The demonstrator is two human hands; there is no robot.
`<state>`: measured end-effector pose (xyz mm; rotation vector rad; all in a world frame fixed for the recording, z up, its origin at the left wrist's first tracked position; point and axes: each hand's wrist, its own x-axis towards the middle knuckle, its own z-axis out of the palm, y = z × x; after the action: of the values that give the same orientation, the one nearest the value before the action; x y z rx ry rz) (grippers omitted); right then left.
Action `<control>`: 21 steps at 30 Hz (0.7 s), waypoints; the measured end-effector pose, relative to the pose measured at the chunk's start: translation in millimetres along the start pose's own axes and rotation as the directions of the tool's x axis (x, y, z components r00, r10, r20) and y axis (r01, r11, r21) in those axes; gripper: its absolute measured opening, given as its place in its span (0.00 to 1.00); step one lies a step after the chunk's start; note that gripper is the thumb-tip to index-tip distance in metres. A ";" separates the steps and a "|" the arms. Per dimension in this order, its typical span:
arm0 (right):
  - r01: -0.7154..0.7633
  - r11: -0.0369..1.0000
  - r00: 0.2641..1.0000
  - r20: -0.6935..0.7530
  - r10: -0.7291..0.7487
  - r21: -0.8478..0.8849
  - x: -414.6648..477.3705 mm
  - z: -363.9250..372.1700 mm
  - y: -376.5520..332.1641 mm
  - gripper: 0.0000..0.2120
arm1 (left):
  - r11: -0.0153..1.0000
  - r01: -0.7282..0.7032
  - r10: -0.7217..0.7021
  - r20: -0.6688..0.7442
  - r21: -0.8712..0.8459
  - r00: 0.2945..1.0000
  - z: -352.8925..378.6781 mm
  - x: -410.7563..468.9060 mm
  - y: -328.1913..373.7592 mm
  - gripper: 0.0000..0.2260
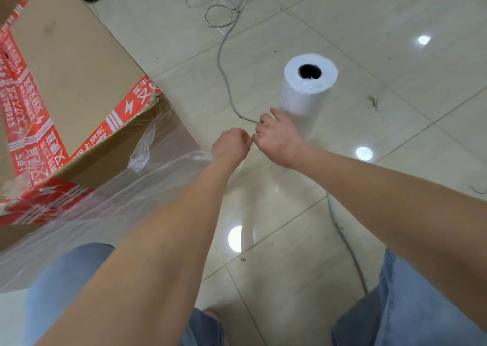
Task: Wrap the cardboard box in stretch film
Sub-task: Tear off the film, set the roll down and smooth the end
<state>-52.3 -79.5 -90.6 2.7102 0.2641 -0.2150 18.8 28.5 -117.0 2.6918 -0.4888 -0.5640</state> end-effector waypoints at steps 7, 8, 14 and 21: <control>-0.323 0.905 0.918 -0.139 0.370 0.277 1.6 -56.2 50.8 0.25 | 0.987 -0.127 0.123 0.047 0.094 0.991 -34.9 -0.4 35.4 0.33; -0.421 0.867 0.892 -0.050 0.449 0.266 0.7 -60.7 58.4 0.30 | 0.985 -0.144 0.140 0.044 0.099 0.989 -41.1 0.1 41.8 0.35; -0.708 0.524 0.698 0.357 0.620 0.474 -4.4 -58.1 80.0 0.40 | 0.976 -0.220 0.219 0.097 -0.006 0.971 -54.7 2.2 70.6 0.40; -0.700 0.546 0.706 0.325 0.629 0.460 -5.6 -56.7 87.2 0.35 | 0.966 -0.243 0.251 0.105 -0.086 0.962 -47.6 -0.4 76.2 0.39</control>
<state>-32.6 -135.6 -5.0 3.0924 -1.0489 -0.2525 19.5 -26.1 -45.6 2.4889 -0.8071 -0.6531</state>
